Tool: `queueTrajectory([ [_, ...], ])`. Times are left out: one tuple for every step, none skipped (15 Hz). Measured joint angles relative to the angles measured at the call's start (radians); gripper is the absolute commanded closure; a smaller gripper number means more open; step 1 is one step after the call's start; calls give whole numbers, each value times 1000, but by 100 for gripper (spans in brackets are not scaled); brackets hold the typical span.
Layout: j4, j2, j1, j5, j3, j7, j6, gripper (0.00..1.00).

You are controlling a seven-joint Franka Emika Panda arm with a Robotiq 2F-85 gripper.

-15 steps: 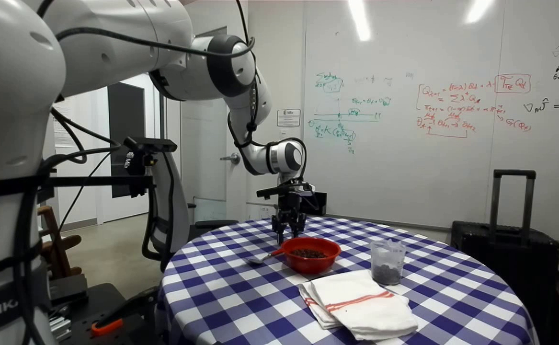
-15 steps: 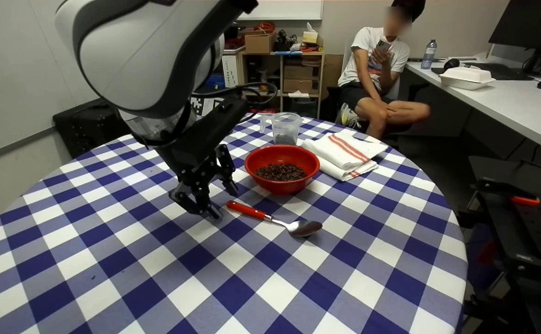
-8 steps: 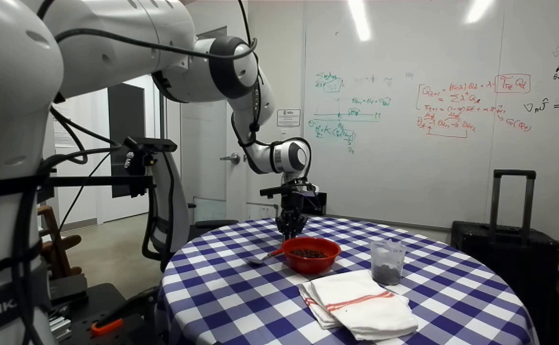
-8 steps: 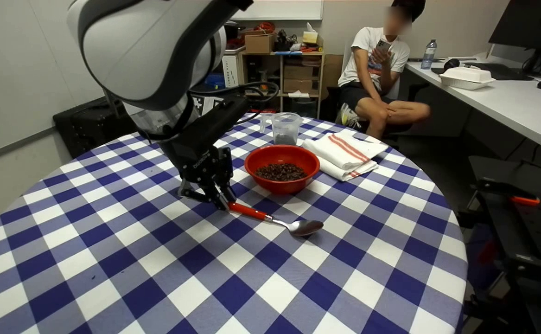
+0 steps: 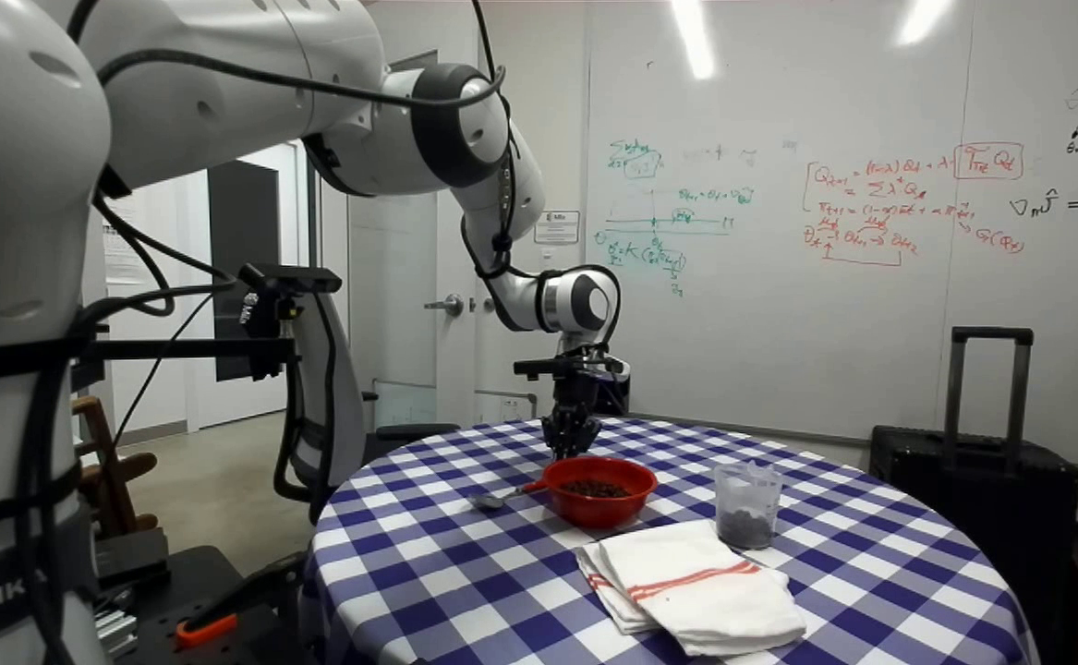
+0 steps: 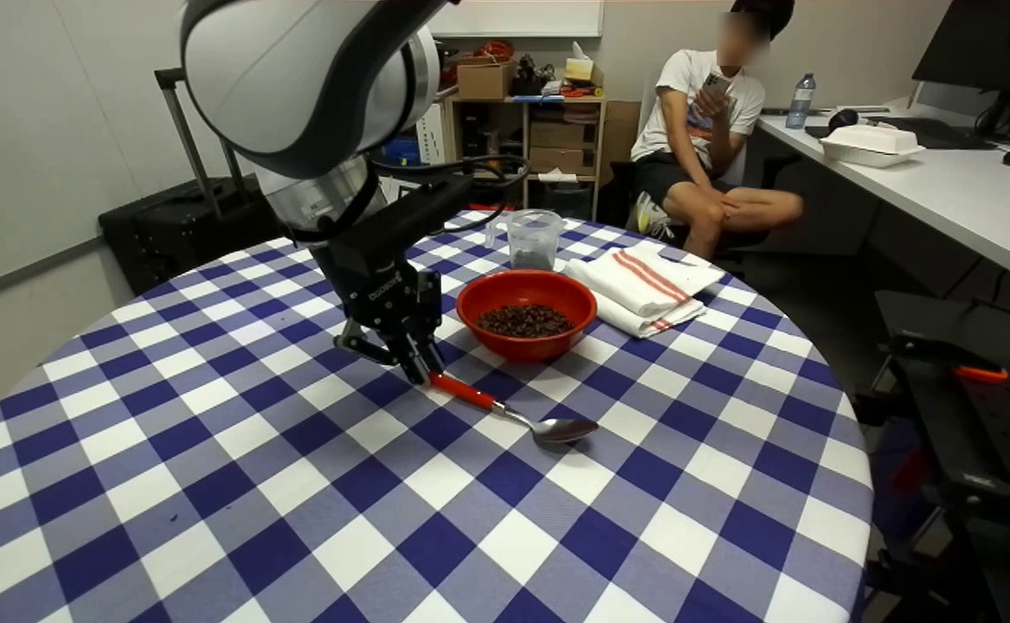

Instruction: Use the spoon to scoop up the contents in the bowl

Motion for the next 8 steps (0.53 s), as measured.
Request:
queueTrajectory([
  [0,0,-1,4,0,0,0,49],
  [0,0,-1,8,1,0,0,40],
  [-1,0,-1,13,1,0,0,34],
  [-2,0,-1,20,2,0,0,27],
  [-5,0,-2,27,3,0,0,19],
  [-9,-1,-3,34,4,0,1,12],
  [-18,-4,-5,41,5,0,5,5],
  [-28,-8,-8,49,5,0,10,42],
])
